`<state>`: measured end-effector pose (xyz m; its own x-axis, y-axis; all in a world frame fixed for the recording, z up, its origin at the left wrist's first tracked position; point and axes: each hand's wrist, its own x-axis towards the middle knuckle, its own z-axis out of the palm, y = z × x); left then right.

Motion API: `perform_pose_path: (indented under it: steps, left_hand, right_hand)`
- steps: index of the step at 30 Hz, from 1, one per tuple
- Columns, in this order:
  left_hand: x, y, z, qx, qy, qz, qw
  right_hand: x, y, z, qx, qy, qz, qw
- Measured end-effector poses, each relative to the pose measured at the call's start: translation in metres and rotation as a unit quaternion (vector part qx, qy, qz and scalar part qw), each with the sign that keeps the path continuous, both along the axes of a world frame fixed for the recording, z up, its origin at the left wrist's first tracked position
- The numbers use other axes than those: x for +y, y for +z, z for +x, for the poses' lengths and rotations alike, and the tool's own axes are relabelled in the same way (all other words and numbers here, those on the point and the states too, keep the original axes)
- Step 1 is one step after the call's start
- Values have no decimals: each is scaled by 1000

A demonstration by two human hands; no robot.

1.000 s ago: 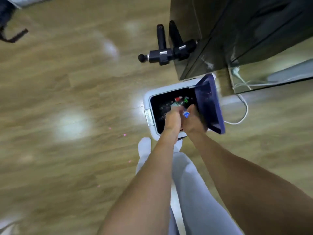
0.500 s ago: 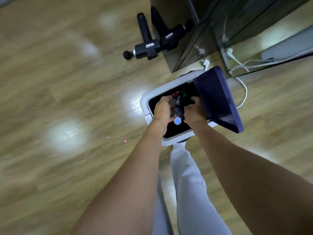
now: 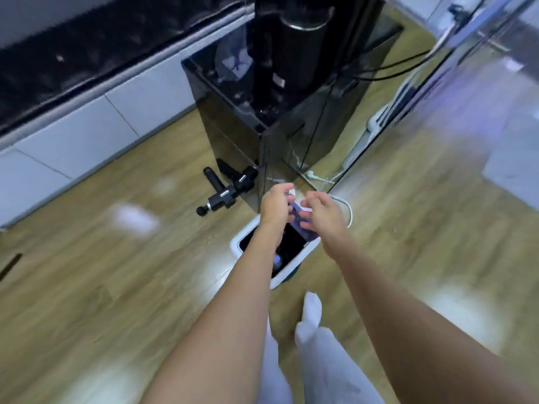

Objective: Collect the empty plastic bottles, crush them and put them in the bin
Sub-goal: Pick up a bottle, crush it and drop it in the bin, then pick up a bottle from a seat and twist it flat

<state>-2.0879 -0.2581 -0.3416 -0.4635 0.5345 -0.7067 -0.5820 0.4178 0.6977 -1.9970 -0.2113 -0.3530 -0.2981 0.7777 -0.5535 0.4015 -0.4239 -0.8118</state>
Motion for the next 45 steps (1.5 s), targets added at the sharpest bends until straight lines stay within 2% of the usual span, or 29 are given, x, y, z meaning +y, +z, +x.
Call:
perform_pose_path:
  steps: [5,9,13,19,30,35,42,45]
  left_hand:
    - [40,83,48,76,-79,59,992]
    - [77,136,113,115,-146,111,976]
    - [113,180,222,155,-211,169,950]
    - [135,232,426,137,-314,241,908]
    - [151,284,729,115,-481,352,794]
    - [191,276,849,100,-543,376,745]
    - [256,278,1007,114,-620,429,647]
    - [272,281,1081,101,-648,428,622]
  right_hand:
    - [33,91,51,96,-95,60,989]
    - [56,144,126,136,-165,117,970]
    - [67,188,246,151,-233,184,943]
    - [66,247,455,140,-355,261,887]
    - [35,287,747,114,-520,316,785]
    - [57,283,855,84,-573,326,747]
    - [97,292,995,22,-638,332,694]
    - [105,293,1053,-3,-666,332,668]
